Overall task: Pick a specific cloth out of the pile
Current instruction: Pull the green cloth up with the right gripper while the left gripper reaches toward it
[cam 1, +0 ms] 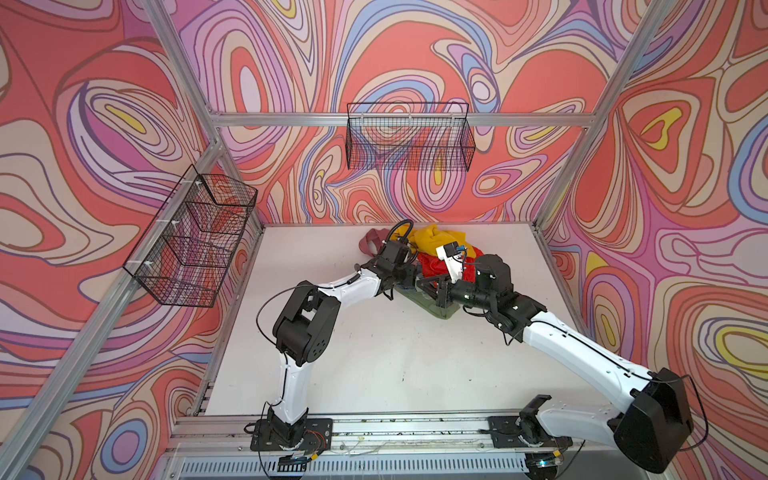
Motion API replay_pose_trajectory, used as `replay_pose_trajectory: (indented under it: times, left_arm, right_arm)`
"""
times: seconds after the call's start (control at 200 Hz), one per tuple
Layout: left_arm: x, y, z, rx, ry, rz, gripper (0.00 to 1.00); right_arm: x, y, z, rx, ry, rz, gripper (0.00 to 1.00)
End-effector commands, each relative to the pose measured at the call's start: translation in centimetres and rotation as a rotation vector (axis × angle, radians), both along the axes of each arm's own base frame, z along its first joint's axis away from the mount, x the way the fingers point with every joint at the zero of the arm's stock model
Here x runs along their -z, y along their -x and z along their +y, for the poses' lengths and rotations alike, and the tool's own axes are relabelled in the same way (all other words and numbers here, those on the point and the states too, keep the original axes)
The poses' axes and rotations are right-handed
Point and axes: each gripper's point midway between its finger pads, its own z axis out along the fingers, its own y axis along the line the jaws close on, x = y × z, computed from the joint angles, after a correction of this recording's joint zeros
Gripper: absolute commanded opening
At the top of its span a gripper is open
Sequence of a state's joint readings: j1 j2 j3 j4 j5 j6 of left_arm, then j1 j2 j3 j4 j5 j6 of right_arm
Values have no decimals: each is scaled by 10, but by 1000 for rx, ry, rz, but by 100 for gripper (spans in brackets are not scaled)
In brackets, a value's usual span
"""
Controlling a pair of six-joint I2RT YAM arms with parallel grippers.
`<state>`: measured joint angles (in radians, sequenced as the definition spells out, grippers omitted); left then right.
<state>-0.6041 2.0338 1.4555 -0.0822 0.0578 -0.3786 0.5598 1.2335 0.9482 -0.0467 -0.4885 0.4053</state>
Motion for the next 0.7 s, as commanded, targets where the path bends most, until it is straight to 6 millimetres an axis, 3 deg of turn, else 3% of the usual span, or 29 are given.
replay_pose_trajectory:
  times: [0.0, 0.195, 0.431, 0.696]
  left_arm:
    - [16, 0, 2, -30, -49, 36, 100]
    - [19, -3, 4, -42, -65, 40, 100]
    - [26, -2, 7, -56, -79, 56, 100]
    - [31, -2, 9, -64, -88, 61, 100]
  right_arm:
    - [-83, 22, 18, -145, -148, -181, 0]
    - [-114, 28, 10, -125, -162, -246, 0]
    - [-131, 26, 2, -78, -140, -287, 0]
    - [-180, 42, -3, -113, -176, -391, 0]
